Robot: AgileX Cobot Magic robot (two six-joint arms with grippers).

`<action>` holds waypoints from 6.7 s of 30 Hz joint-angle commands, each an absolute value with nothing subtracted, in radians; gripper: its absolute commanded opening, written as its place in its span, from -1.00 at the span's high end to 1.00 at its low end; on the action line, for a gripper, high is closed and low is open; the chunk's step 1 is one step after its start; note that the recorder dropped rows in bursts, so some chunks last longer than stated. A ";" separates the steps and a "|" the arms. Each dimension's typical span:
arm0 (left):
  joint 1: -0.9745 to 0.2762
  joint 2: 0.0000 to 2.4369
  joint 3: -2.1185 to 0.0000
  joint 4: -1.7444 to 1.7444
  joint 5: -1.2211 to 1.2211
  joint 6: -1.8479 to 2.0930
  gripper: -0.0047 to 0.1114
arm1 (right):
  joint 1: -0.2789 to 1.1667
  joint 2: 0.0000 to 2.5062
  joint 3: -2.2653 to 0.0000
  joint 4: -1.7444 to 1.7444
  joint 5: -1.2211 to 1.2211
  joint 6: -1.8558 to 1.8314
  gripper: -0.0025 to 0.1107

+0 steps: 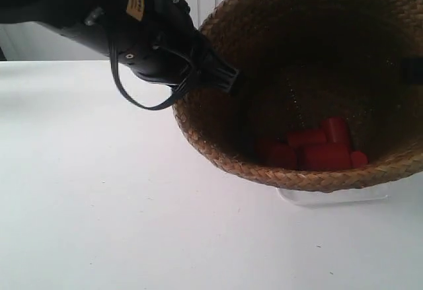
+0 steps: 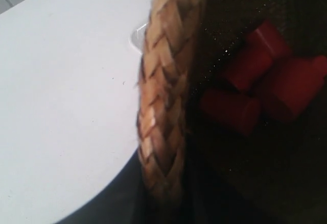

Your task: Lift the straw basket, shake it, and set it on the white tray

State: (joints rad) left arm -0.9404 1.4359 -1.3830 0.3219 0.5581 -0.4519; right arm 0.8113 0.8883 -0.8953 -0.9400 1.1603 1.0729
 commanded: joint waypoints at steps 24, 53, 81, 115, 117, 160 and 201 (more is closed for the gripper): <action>-0.733 1.798 -1.721 -0.101 0.600 -0.033 0.92 | 0.058 1.368 -1.163 -0.605 0.862 0.544 0.96; -0.719 1.843 -1.724 -0.155 0.513 0.000 -0.17 | 0.058 1.409 -1.166 -0.601 0.738 0.499 -0.40; -0.719 1.724 -1.827 -0.022 0.480 0.000 -0.17 | 0.058 1.255 -1.166 -0.608 0.384 0.644 -0.25; -0.793 0.627 -0.527 -0.054 -0.281 0.000 -0.17 | 0.058 0.146 -0.748 -0.608 0.264 0.916 0.14; -0.793 0.582 -0.480 -0.044 -0.298 0.000 -0.17 | 0.058 0.112 -0.741 -0.608 0.293 0.916 0.14; -0.791 0.372 0.000 -0.022 -0.132 -0.226 -0.17 | 0.058 0.038 -0.741 -0.469 0.597 0.916 0.14; -0.206 0.000 0.000 -0.022 -0.158 -0.225 -0.17 | 0.058 0.026 -0.743 -0.429 0.751 0.893 0.14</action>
